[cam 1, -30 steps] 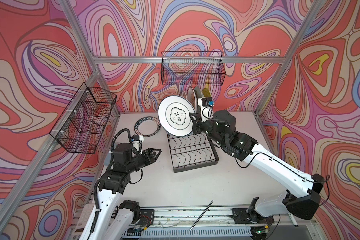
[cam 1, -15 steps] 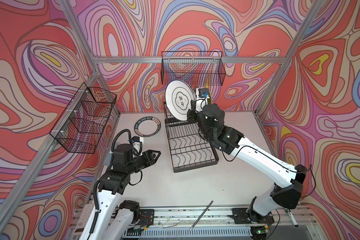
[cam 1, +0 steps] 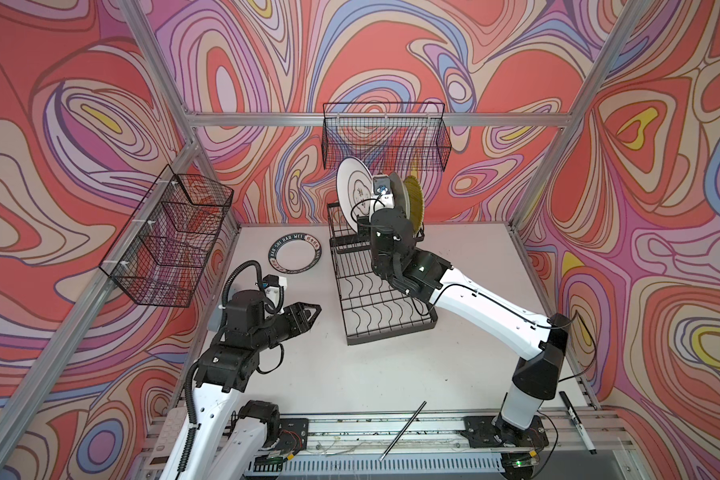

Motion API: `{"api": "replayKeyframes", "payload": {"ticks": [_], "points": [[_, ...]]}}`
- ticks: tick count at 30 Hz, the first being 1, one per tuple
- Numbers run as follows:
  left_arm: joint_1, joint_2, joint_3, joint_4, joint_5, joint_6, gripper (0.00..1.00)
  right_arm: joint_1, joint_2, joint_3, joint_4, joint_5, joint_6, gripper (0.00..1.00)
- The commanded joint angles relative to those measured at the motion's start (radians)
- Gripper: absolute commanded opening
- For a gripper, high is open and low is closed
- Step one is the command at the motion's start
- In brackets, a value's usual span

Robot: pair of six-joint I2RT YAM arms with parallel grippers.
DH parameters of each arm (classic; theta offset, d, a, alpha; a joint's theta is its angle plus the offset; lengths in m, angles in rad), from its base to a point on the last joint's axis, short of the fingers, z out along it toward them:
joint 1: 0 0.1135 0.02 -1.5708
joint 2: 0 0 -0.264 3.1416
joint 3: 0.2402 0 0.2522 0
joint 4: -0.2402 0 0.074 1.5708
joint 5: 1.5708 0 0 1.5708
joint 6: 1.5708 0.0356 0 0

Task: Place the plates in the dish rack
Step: 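Lower the teal-rimmed plate into the rack's nearest slot with the right gripper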

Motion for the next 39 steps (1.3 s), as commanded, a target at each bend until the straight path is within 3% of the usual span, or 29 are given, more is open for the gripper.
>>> {"api": "replayKeyframes", "payload": {"ticks": [1, 21, 39], "points": [[-0.003, -0.016, -0.004, -0.030, -0.002, 0.018, 0.46, 0.008, 0.044, 0.063, 0.058, 0.086, -0.030, 0.00], [-0.003, -0.029, -0.015, -0.045, 0.003, 0.015, 0.46, 0.011, 0.265, 0.253, 0.074, 0.205, -0.133, 0.00], [-0.003, -0.015, -0.015, -0.044, -0.002, 0.023, 0.46, -0.012, 0.320, 0.286, 0.058, 0.216, -0.132, 0.00]]}}
